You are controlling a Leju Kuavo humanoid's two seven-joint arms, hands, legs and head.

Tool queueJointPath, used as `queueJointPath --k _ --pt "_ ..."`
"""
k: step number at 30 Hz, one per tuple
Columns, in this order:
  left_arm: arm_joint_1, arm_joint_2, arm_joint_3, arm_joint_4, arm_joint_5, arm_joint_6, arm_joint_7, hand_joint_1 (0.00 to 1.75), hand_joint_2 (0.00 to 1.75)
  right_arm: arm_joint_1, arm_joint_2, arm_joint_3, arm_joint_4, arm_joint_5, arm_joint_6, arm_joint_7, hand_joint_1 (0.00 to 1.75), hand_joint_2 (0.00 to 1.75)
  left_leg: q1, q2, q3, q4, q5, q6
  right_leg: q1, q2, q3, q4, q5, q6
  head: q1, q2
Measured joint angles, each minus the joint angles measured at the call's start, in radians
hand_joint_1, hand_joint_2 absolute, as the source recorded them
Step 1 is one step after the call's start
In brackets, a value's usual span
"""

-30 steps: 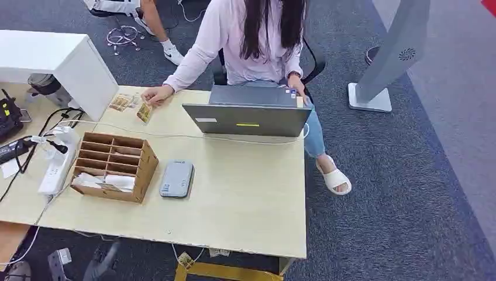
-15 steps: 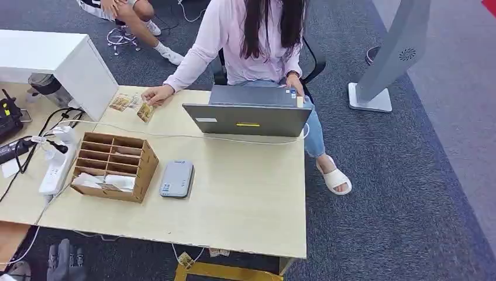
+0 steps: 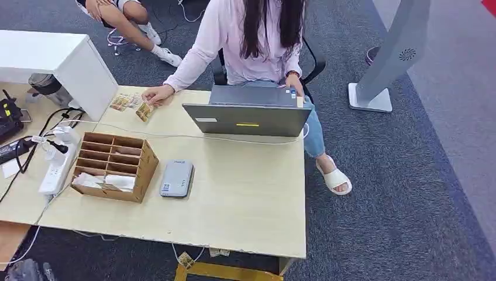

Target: Pass the card to the sensor for recognition and then transmit it.

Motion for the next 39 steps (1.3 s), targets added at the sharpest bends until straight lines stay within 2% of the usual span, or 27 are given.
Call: queueJointPath --k 4,6,9,11,13,14,15,16,17,19,20,21,23,27,29,32,39 --pt "-0.002 0.016 -0.012 -0.119 -0.063 -0.085 -0.083 0.0 1.75 -0.001 -0.006 0.013 0.003 0.012 0.009 -0.039 0.0 0.0 0.0 0.0 0.001 0.0 0.0 0.0 0.0 0.0 -0.001 0.0 0.0 0.0 0.0 0.0" --pt "-0.036 0.042 -0.039 -0.15 -0.133 -0.061 -0.134 0.0 1.75 -0.002 -0.008 0.031 0.005 0.038 0.024 -0.05 0.0 0.0 0.0 -0.001 0.001 0.0 0.001 0.0 0.0 -0.002 -0.002 0.0 0.0 0.0 0.0 0.0" --pt "-0.122 0.098 -0.117 -0.15 -0.274 0.019 -0.25 0.0 1.75 -0.016 -0.008 0.061 0.005 0.062 0.035 -0.055 0.0 0.0 0.0 -0.003 0.001 0.0 0.003 0.0 0.0 -0.005 0.0 0.0 0.001 -0.001 -0.001 0.0" --pt "-0.163 0.103 -0.198 -0.187 -0.402 0.13 -0.269 0.0 1.75 -0.022 -0.008 0.077 0.005 0.076 0.035 -0.051 0.0 0.0 0.0 -0.003 0.001 0.001 0.005 0.0 0.0 -0.004 -0.001 0.0 0.003 -0.002 -0.002 0.0" --pt "-0.201 0.084 -0.321 -0.273 -0.614 0.356 -0.268 0.0 1.75 -0.026 -0.008 0.098 0.005 0.097 0.036 -0.048 0.0 0.0 -0.001 -0.004 0.0 0.002 0.007 0.001 0.0 -0.005 -0.002 0.0 0.004 0.0 -0.001 0.0" --pt "-0.23 0.081 -0.403 -0.315 -0.788 0.516 -0.247 0.0 1.75 -0.029 -0.008 0.112 0.005 0.11 0.038 -0.046 0.0 0.0 0.0 -0.005 -0.002 0.003 0.007 0.002 0.001 -0.006 -0.003 0.0 0.005 0.001 -0.002 0.0" --pt "-0.264 0.088 -0.508 -0.345 -0.956 0.665 -0.21 0.0 1.75 -0.034 -0.007 0.124 0.005 0.119 0.04 -0.043 0.0 0.0 0.0 -0.006 -0.004 0.004 0.008 0.003 0.001 -0.007 -0.001 0.0 0.006 0.001 0.0 0.0" --pt "-0.301 0.099 -0.6 -0.362 -1.08 0.763 -0.16 0.0 1.75 -0.04 -0.007 0.137 0.004 0.129 0.043 -0.038 0.0 0.0 0.0 -0.006 -0.005 0.004 0.008 0.003 0.0 -0.007 -0.002 0.0 0.007 0.002 0.0 0.0" --pt "-0.345 0.12 -0.7 -0.365 -1.207 0.834 -0.11 0.0 1.75 -0.047 -0.007 0.15 0.004 0.137 0.048 -0.036 0.0 0.0 -0.001 -0.006 -0.005 0.004 0.008 0.003 0.0 -0.007 -0.002 0.0 0.008 0.002 0.0 0.0" --pt "-0.417 0.153 -0.861 -0.357 -1.402 0.913 -0.034 0.0 1.75 -0.056 -0.006 0.17 0.004 0.151 0.06 -0.025 0.0 0.0 -0.002 -0.004 -0.004 0.004 0.008 0.003 0.0 -0.006 -0.001 0.0 0.009 0.002 0.001 0.0" --pt "-0.455 0.167 -0.923 -0.338 -1.533 0.95 0.016 0.0 1.75 -0.058 -0.006 0.182 0.004 0.159 0.066 -0.018 0.0 0.0 -0.002 -0.004 -0.004 0.005 0.008 0.003 -0.001 -0.005 -0.002 0.0 0.01 0.003 0.001 0.0" --pt "-0.492 0.18 -0.989 -0.307 -1.632 0.963 0.063 0.0 1.75 -0.06 -0.006 0.191 0.004 0.164 0.069 -0.015 0.0 0.0 -0.002 -0.005 -0.004 0.005 0.009 0.004 -0.001 -0.006 -0.002 0.0 0.01 0.003 0.001 0.0" --pt "-0.556 0.2 -1.103 -0.241 -1.787 0.931 0.165 0.0 1.75 -0.065 -0.006 0.205 0.003 0.166 0.074 -0.009 0.0 0.0 -0.002 -0.005 -0.004 0.005 0.009 0.004 -0.001 -0.006 -0.002 0.0 0.01 0.003 0.001 0.0" --pt "-0.663 0.216 -1.27 -0.118 -1.905 0.855 0.287 0.0 1.75 -0.068 -0.006 0.219 0.003 0.16 0.073 -0.011 0.0 0.0 -0.002 -0.004 -0.004 0.005 0.009 0.004 -0.001 -0.005 -0.002 0.0 0.01 0.003 0.001 0.0" --pt "-0.697 0.219 -1.332 -0.07 -1.925 0.819 0.327 0.0 1.75 -0.067 -0.006 0.22 0.003 0.156 0.072 -0.012 0.0 0.0 -0.002 -0.003 -0.004 0.005 0.009 0.004 -0.001 -0.004 -0.002 0.0 0.01 0.003 0.001 0.0" --pt "-0.72 0.222 -1.397 -0.027 -1.934 0.802 0.358 0.0 1.75 -0.065 -0.006 0.222 0.003 0.149 0.07 -0.011 0.0 0.0 -0.002 -0.002 -0.004 0.005 0.008 0.004 -0.001 -0.003 -0.003 0.0 0.01 0.003 0.001 0.0" --pt "-0.73 0.24 -1.441 0.031 -1.931 0.786 0.397 0.0 1.75 -0.057 -0.006 0.225 0.004 0.146 0.074 -0.012 0.0 0.0 -0.002 -0.001 -0.005 0.004 0.008 0.004 0.0 -0.002 -0.003 0.0 0.009 0.003 0.001 0.0"
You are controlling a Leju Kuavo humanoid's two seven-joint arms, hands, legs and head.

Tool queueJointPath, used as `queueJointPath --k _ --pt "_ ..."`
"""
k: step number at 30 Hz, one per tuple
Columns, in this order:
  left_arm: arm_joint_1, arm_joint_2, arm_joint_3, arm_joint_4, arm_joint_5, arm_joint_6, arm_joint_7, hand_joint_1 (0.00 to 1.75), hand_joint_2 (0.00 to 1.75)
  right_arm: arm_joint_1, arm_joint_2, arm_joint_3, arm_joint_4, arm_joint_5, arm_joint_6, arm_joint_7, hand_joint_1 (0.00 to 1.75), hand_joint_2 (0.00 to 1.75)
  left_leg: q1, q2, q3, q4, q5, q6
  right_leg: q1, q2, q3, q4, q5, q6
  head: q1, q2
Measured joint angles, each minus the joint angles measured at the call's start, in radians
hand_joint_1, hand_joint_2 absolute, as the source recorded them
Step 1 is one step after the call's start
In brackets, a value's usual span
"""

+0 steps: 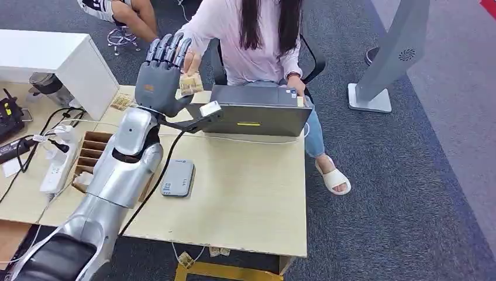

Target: Pass the card to the sensor for recognition and then transmit it.

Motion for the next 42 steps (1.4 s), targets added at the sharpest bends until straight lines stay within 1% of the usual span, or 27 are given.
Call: queueJointPath --k 4,5,6,7,24,27,29,32,35,39,42 --pt "0.0 0.012 -0.007 0.021 0.006 0.0 0.006 0.0 1.75 0.002 0.0 0.002 0.0 0.001 0.002 -0.008 0.0 0.0 0.0 0.0 0.0 0.0 0.0 0.0 0.0 0.0 0.0 0.0 0.0 0.0 0.0 0.0" --pt "0.0 0.015 -0.01 0.024 0.008 0.0 0.008 0.56 1.75 0.003 0.0 0.002 0.001 0.001 0.003 -0.01 0.0 0.0 0.0 0.0 0.0 0.0 0.0 0.0 0.0 0.0 0.0 0.0 0.0 0.0 0.0 0.0" --pt "0.001 0.017 -0.013 0.027 0.009 0.001 0.008 0.56 1.75 0.004 0.0 0.003 0.001 0.002 0.003 -0.013 0.0 0.0 0.0 0.0 0.0 0.0 0.0 0.0 0.0 0.0 0.0 0.0 0.0 0.0 0.0 0.0" --pt "0.001 0.02 -0.014 0.029 0.009 0.003 0.008 1.75 1.75 0.004 0.0 0.003 0.001 0.002 0.004 -0.016 0.0 0.0 0.0 0.0 0.0 0.0 0.0 0.0 0.0 0.0 0.0 0.0 0.0 0.0 0.0 0.0" --pt "0.028 0.047 -0.02 0.034 0.054 0.04 -0.019 1.75 1.75 0.005 -0.001 0.021 0.001 0.015 0.009 -0.019 0.0 0.0 0.0 0.0 -0.001 0.0 0.0 0.0 0.0 0.0 0.0 0.0 0.0 0.0 0.0 0.0" --pt "0.034 0.048 -0.02 0.033 0.076 0.053 -0.04 1.75 1.75 0.004 -0.001 0.026 0.001 0.016 0.008 -0.019 0.0 0.0 0.0 0.0 -0.001 0.0 0.0 0.0 0.0 0.0 0.0 0.0 0.0 0.0 0.0 0.0" --pt "0.051 0.048 -0.02 0.021 0.109 0.075 -0.069 1.75 1.75 0.004 -0.001 0.026 0.001 0.015 0.008 -0.02 0.0 0.0 0.0 0.0 -0.001 0.0 0.0 0.0 0.0 0.0 0.0 0.0 0.0 0.0 0.0 0.0" --pt "0.103 0.048 -0.02 -0.039 0.161 0.127 -0.115 1.75 1.75 0.005 -0.001 0.027 0.001 0.01 0.003 -0.026 0.0 0.0 0.0 0.0 -0.001 0.0 0.0 0.0 0.0 0.0 0.0 0.0 0.0 0.0 0.0 0.0" --pt "0.182 0.049 -0.02 -0.142 0.199 0.17 -0.154 1.75 1.75 0.008 -0.001 0.027 0.002 -0.001 -0.003 -0.033 0.0 0.0 0.0 0.0 -0.001 0.0 -0.001 0.0 0.0 0.0 0.0 0.0 -0.001 0.001 0.0 0.0" --pt "0.305 0.055 -0.02 -0.276 0.218 0.196 -0.189 1.75 1.75 0.017 -0.001 0.027 0.004 -0.019 -0.007 -0.048 0.0 0.0 0.0 0.0 -0.001 0.0 -0.002 0.0 0.0 0.0 0.0 0.0 -0.002 0.001 0.0 0.0" --pt "0.392 0.066 -0.02 -0.343 0.217 0.201 -0.204 1.75 1.75 0.024 -0.001 0.027 0.007 -0.027 -0.008 -0.052 0.0 0.0 0.0 0.0 -0.001 0.0 -0.002 0.0 0.0 0.0 0.0 0.0 -0.003 0.0 0.0 0.0"
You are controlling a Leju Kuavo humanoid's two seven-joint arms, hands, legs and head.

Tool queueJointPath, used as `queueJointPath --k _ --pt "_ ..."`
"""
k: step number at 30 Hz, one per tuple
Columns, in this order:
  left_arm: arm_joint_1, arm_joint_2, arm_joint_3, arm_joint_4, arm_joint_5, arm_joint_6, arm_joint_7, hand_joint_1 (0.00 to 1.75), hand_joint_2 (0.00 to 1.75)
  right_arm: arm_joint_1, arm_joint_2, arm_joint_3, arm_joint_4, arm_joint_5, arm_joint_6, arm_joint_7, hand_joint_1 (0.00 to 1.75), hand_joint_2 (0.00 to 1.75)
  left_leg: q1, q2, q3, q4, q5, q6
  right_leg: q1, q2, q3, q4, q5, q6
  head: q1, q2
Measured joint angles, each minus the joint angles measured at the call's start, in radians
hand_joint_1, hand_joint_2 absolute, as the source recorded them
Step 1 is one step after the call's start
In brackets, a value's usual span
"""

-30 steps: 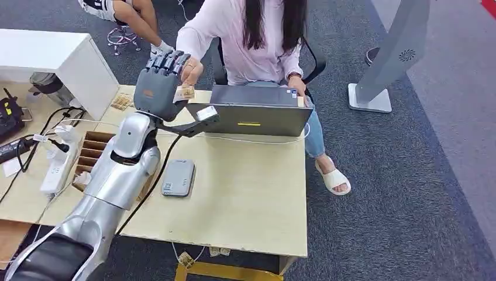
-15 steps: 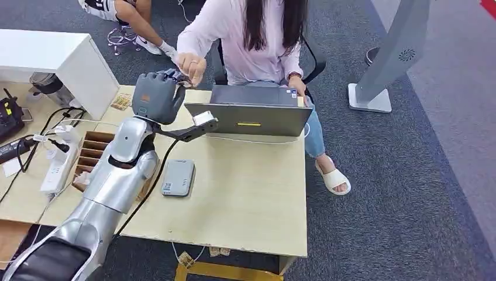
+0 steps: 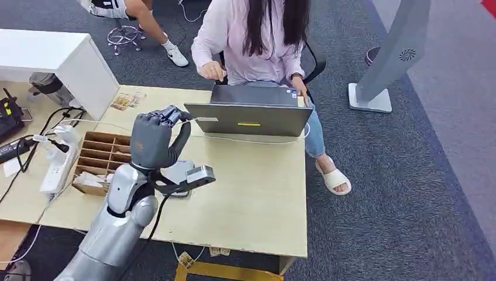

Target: Pass the card to the sensor for recognition and then transmit it.

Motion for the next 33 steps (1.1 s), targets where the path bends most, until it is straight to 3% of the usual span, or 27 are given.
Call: queueJointPath --k 3,5,11,18,33 --pt "0.053 0.012 0.0 -0.016 -0.021 -0.027 0.011 1.75 1.75 0.002 0.0 0.0 0.001 -0.006 0.002 -0.002 0.0 0.0 0.0 0.0 0.0 0.0 0.0 0.0 0.0 0.0 0.0 0.0 0.0 0.0 0.0 0.0" --pt "0.068 0.023 0.0 -0.006 -0.079 -0.069 0.065 1.75 1.75 0.003 -0.001 0.0 0.002 -0.013 0.004 -0.003 0.0 0.0 0.0 0.0 0.0 0.0 0.0 0.0 0.0 0.0 0.0 0.0 0.0 0.0 0.0 0.0" --pt "0.049 0.043 0.0 0.124 -0.159 -0.122 0.16 1.75 1.75 0.004 -0.004 0.0 0.004 -0.019 0.006 -0.007 0.0 0.0 0.0 0.0 0.0 0.0 0.001 0.0 0.0 0.0 0.0 0.0 0.001 0.0 0.0 0.0" --pt "0.049 0.05 0.016 0.221 -0.147 -0.134 0.197 1.75 1.75 0.005 -0.005 0.0 0.007 -0.037 0.006 -0.009 0.0 0.0 0.0 0.0 0.0 0.0 0.001 0.0 0.0 0.0 0.0 0.0 0.0 0.0 0.0 0.0" --pt "0.133 0.047 0.138 0.301 -0.07 -0.08 0.192 1.75 1.75 0.01 -0.005 0.0 0.008 -0.06 -0.007 -0.019 0.0 0.0 0.0 0.0 0.0 0.0 0.0 0.0 0.0 0.0 0.0 0.0 0.0 0.0 0.0 0.0"
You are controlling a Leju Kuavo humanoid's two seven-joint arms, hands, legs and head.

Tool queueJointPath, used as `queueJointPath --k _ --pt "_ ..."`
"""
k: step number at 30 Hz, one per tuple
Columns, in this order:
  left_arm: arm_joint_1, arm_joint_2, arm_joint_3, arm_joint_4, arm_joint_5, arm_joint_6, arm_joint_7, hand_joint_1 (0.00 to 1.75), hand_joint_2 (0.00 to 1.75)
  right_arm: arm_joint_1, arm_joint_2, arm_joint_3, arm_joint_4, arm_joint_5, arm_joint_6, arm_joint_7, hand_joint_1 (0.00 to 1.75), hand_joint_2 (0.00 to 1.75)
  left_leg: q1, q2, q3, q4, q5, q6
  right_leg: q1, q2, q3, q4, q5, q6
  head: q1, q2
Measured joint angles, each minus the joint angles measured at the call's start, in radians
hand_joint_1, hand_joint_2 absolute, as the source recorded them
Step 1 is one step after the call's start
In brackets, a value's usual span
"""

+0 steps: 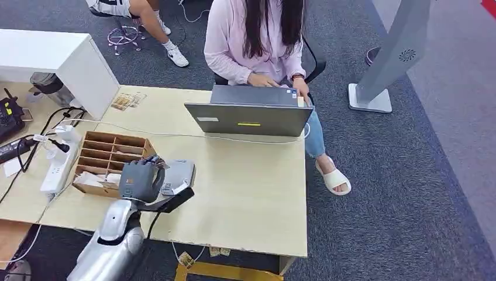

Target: Pass the card to the sensor for recognition and then transmit it.

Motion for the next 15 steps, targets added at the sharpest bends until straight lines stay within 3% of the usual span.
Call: queueJointPath --k 15 --pt "0.01 -0.019 0.033 0.047 -0.039 0.0 -0.054 1.75 1.75 0.0 0.0 0.0 0.0 -0.014 0.01 0.0 0.0 0.0 0.0 0.0 0.0 0.0 0.0 0.0 0.0 0.0 0.0 0.0 0.0 0.0 0.0 0.0"
